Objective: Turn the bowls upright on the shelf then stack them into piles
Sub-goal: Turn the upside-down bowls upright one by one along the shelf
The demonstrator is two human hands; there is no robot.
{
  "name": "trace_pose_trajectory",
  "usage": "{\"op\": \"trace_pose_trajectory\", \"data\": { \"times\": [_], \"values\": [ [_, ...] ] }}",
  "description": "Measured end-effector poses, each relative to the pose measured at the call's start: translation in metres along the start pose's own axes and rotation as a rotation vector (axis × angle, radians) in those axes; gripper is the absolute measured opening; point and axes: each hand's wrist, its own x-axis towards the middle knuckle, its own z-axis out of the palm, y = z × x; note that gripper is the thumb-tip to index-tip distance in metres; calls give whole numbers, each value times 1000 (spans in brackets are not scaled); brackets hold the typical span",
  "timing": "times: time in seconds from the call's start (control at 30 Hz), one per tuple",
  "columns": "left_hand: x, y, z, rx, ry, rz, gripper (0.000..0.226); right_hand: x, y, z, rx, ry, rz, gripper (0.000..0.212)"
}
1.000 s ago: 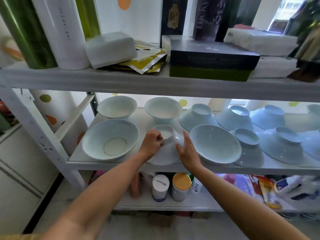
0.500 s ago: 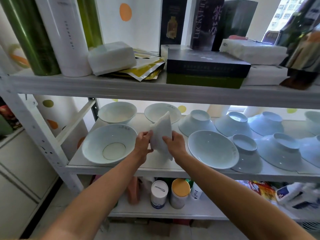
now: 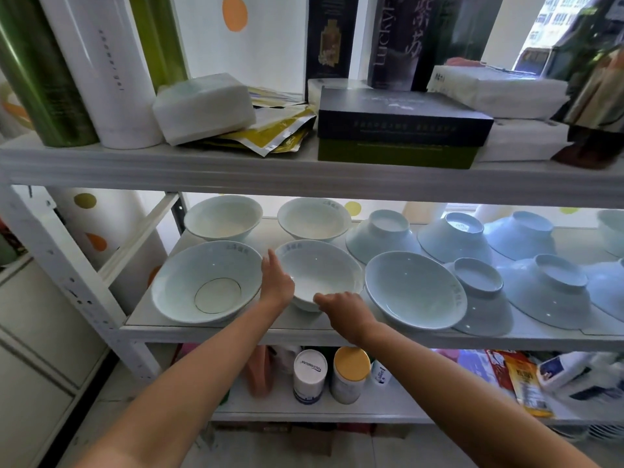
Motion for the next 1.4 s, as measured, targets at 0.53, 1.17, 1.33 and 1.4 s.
{"op": "trace_pose_trajectory", "data": {
  "times": [0.53, 1.17, 1.33, 1.4],
  "values": [
    [-16, 3, 31, 727, -34, 384, 58, -25, 40, 8, -122, 97, -101, 48],
    [43, 110, 135, 793, -239, 524, 55, -22, 192, -22, 159, 65, 453, 55],
    [76, 132, 170, 831, -282, 493, 51, 2, 234, -27, 187, 0, 413, 53],
    [89, 141, 184, 833, -303, 436, 51, 9, 251, -28, 197, -21, 394, 52]
  ]
}}
